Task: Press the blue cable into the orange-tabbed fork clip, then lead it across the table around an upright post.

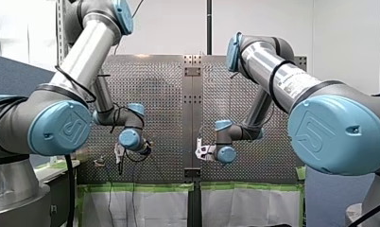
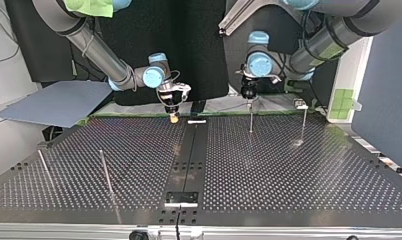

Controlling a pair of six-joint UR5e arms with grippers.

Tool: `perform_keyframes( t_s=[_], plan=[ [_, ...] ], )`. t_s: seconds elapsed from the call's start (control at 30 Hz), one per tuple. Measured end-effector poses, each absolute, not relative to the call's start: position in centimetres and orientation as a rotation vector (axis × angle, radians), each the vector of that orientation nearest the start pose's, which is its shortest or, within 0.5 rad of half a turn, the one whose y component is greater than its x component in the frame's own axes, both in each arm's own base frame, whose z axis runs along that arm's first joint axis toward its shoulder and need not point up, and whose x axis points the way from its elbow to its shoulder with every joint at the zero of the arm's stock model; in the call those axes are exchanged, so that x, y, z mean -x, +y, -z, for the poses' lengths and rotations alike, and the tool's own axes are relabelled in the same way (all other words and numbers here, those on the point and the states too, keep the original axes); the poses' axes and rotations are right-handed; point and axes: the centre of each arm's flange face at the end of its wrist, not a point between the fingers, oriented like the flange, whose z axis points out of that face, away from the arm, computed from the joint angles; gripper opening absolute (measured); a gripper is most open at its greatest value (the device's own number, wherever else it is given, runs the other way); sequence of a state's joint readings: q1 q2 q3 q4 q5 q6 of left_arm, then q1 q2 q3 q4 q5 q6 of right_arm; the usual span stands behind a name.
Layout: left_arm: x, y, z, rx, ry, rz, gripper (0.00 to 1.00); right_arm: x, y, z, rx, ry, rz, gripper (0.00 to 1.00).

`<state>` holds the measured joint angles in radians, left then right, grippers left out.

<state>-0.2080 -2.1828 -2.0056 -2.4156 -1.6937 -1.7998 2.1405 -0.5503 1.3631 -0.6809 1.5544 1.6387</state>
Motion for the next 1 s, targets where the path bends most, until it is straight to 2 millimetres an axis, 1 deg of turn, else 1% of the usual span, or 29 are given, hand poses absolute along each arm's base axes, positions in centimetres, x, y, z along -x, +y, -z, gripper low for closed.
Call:
perform_keyframes(
  t_s=[0.1,0.23,0.37,0.63,0.73,0.87,1.0],
  plan=[
    [-46.9,-22.6,-3.4,0.098,1.908,0.179,1.00,-50.1,-53.1,1.2,-1.735,-1.010,-1.575,0.00],
    [-47.2,-23.1,-3.0,0.096,1.913,0.181,1.00,-50.1,-53.1,1.2,-1.737,-1.011,-1.574,0.00],
    [-47.5,-23.5,-3.2,0.097,1.906,0.177,1.00,-50.0,-53.1,1.3,-1.737,-1.011,-1.574,0.00],
    [-49.1,-24.8,-4.5,0.104,1.877,0.171,1.00,-50.1,-53.1,1.3,-1.735,-1.010,-1.575,0.00],
    [-49.7,-25.3,-4.7,0.101,1.879,0.173,1.00,-50.1,-53.1,1.2,-1.735,-1.010,-1.576,0.00],
    [-50.3,-25.6,-4.0,0.093,1.901,0.149,1.00,-50.1,-53.1,1.3,-1.735,-1.010,-1.576,0.00],
    [-50.7,-25.5,-2.7,0.079,1.940,0.087,1.00,-50.0,-53.2,1.3,-1.735,-1.012,-1.574,0.00]
  ],
)
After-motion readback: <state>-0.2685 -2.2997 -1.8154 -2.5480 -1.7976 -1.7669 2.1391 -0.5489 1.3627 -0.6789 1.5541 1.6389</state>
